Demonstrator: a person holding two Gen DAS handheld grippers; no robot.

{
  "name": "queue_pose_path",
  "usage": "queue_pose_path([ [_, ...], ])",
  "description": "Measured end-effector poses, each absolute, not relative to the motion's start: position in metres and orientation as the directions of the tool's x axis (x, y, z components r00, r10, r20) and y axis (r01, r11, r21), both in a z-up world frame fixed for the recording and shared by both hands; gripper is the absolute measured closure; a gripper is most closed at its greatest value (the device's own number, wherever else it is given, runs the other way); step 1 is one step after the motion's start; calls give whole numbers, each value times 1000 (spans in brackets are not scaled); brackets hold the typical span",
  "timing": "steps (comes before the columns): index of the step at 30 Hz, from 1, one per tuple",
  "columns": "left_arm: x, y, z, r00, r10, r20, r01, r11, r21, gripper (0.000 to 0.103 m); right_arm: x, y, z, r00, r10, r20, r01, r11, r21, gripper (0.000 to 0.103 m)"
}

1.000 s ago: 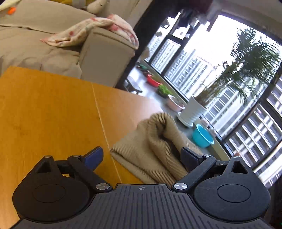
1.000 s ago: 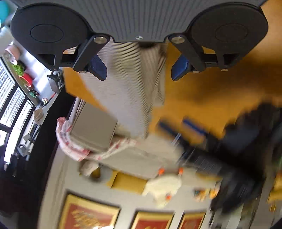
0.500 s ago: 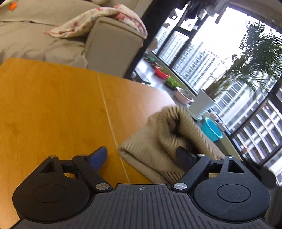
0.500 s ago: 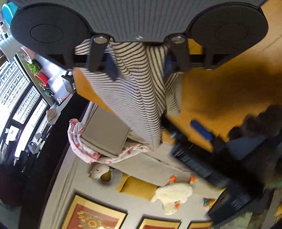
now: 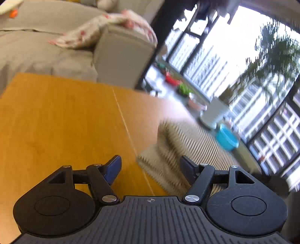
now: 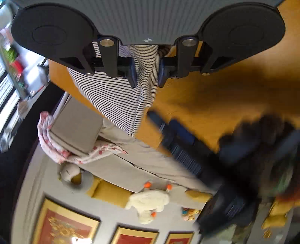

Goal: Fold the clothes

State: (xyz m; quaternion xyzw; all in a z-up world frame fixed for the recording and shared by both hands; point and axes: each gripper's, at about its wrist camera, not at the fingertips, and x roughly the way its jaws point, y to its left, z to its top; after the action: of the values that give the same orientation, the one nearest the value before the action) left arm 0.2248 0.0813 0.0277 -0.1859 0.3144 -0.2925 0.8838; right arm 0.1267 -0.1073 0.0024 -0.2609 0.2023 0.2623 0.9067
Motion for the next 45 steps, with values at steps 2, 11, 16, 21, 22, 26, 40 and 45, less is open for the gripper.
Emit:
queue_pose_path([
  [2, 222, 87, 35, 648, -630, -428, 402, 760, -511, 30, 123, -103, -2, 781, 368, -504, -583, 718, -380, 65],
  [11, 253, 30, 8, 538, -685, -492, 440, 726, -529, 24, 125, -115, 11, 775, 392, -496, -585, 742, -327, 60],
  [16, 250, 40, -6, 538, -697, -475, 437, 712, -550, 24, 122, -155, 44, 788, 438, -434, -556, 808, -195, 2],
  [21, 257, 45, -12, 530, -704, -472, 429, 703, -566, 24, 150, -179, 34, 800, 396, -452, -470, 881, -60, 0],
  [22, 258, 45, -12, 530, -703, -473, 431, 705, -563, 24, 150, -176, 26, 803, 377, -461, -458, 886, -75, 0],
  [26, 258, 44, -13, 531, -697, -482, 439, 713, -547, 24, 153, -164, -5, 816, 304, -491, -413, 902, -128, 0],
  [40, 255, 43, -15, 538, -699, -471, 444, 710, -547, 22, 165, -238, 44, 779, 461, -425, -345, 881, 323, 0],
  [45, 255, 43, -14, 535, -699, -474, 449, 711, -542, 22, 208, -287, -9, 718, 484, -500, -61, 759, 648, 0],
])
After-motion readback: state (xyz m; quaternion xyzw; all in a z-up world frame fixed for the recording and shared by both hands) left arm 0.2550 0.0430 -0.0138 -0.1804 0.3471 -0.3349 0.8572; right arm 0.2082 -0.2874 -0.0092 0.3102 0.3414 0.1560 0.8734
